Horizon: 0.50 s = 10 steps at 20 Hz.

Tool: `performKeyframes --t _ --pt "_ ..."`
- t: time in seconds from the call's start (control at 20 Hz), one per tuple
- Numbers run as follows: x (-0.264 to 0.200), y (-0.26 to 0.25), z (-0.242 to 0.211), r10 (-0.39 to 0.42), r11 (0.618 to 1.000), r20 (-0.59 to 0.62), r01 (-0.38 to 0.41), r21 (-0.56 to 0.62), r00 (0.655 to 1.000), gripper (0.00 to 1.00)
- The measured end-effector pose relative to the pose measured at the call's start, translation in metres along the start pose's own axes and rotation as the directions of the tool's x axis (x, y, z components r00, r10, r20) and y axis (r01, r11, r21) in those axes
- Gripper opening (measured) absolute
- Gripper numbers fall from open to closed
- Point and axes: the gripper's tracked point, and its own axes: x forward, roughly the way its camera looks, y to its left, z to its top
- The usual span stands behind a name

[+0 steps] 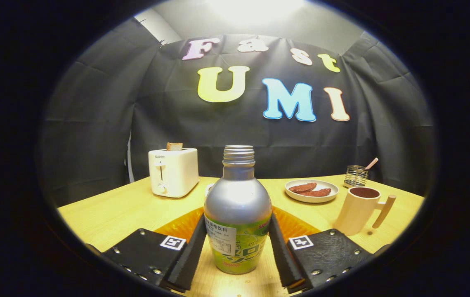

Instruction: Take the bottle from table, then pour the juice into the cup, finally place the bottle on the coaster

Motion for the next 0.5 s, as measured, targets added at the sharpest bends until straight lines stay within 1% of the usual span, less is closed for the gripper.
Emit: performKeyframes --t 0.15,0.3,0.4,0.5 --pt "-0.004 -0.013 0.023 -0.022 0.999 0.038 0.021 0.041 0.999 0.76" --pt "-0.001 -0.033 0.044 -0.036 0.991 0.074 0.026 0.132 0.997 0.76" --pt "0.004 -0.052 0.049 -0.066 0.979 0.066 0.052 0.195 0.996 0.76" --pt "0.009 -0.068 0.051 -0.093 0.958 0.054 0.075 0.276 0.994 0.75"
